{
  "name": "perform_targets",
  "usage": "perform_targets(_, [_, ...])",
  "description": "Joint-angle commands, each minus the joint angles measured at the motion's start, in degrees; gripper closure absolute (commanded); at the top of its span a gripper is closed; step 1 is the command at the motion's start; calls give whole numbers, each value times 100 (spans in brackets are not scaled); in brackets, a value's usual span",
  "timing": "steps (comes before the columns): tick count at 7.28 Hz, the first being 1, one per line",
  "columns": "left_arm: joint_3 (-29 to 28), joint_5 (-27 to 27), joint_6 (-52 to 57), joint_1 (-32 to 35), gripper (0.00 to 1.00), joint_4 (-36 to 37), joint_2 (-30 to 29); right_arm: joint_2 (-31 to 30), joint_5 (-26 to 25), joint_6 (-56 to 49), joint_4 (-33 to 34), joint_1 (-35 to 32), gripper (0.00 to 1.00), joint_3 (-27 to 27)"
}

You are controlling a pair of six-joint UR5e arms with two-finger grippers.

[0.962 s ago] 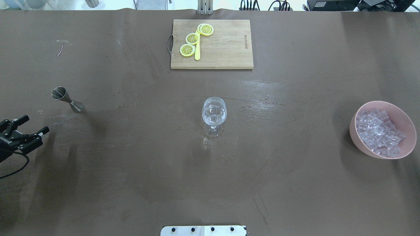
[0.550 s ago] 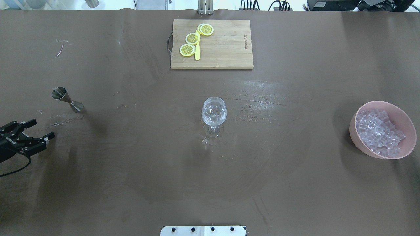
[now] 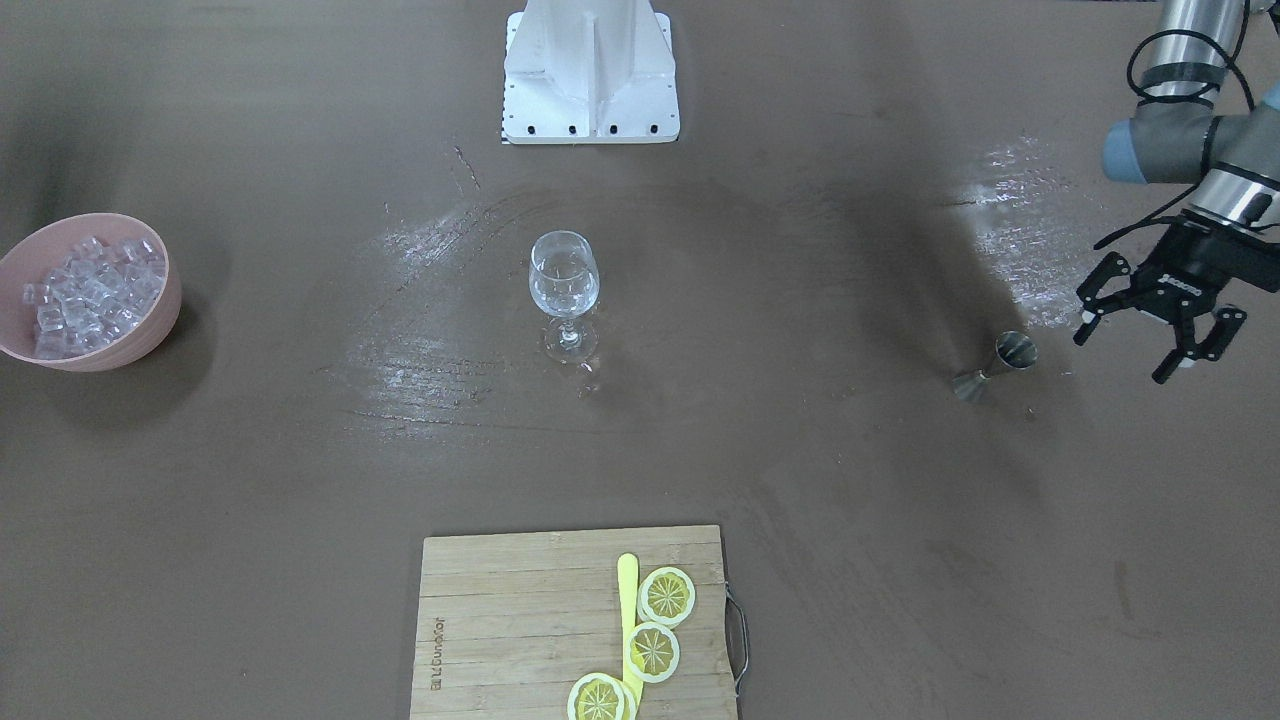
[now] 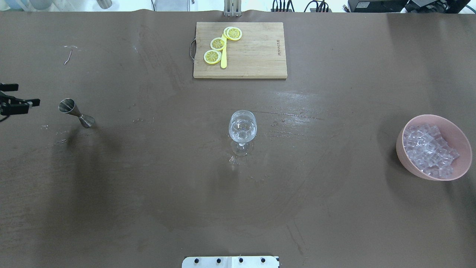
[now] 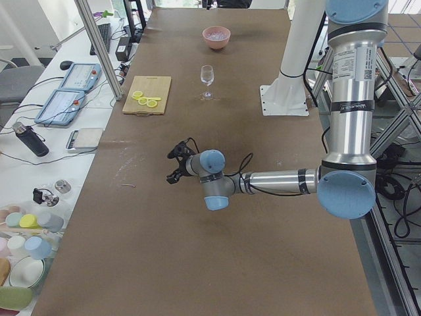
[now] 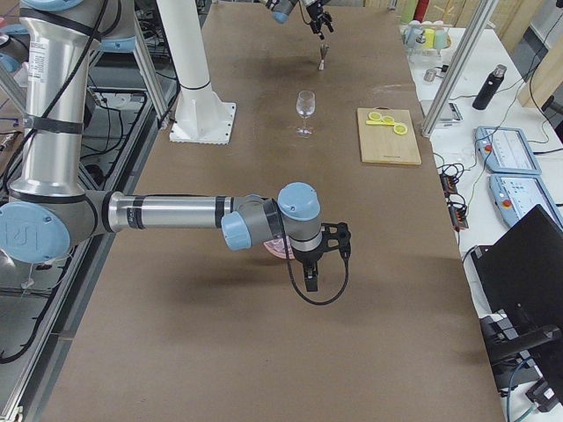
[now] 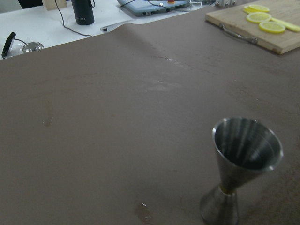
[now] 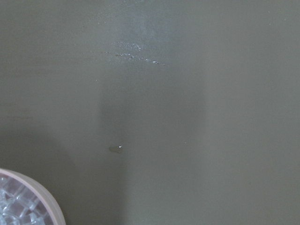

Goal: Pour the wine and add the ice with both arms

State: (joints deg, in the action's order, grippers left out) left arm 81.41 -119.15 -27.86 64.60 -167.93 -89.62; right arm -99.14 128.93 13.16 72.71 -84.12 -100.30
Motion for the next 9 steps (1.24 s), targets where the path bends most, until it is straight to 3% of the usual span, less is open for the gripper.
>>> perform_targets(1, [268, -1162, 1231, 1130, 2, 1851, -283, 0, 0, -6, -12, 1, 0, 2])
perform_targets(4, [1515, -1093, 3367, 1624, 2, 5661, -519, 0, 0, -6, -12, 1, 0, 2])
perform_targets(6, [1545, -1006, 4033, 2047, 2, 8553, -1169, 0, -9, -6, -12, 10, 0, 11])
perform_targets(7, [1510, -1023, 4042, 2065, 2, 9019, -1145, 9, -9, -15, -12, 10, 0, 11])
perform_targets(9, [1378, -1084, 3982, 2074, 2, 8815, -437, 9, 0, -6, -20, 10, 0, -24])
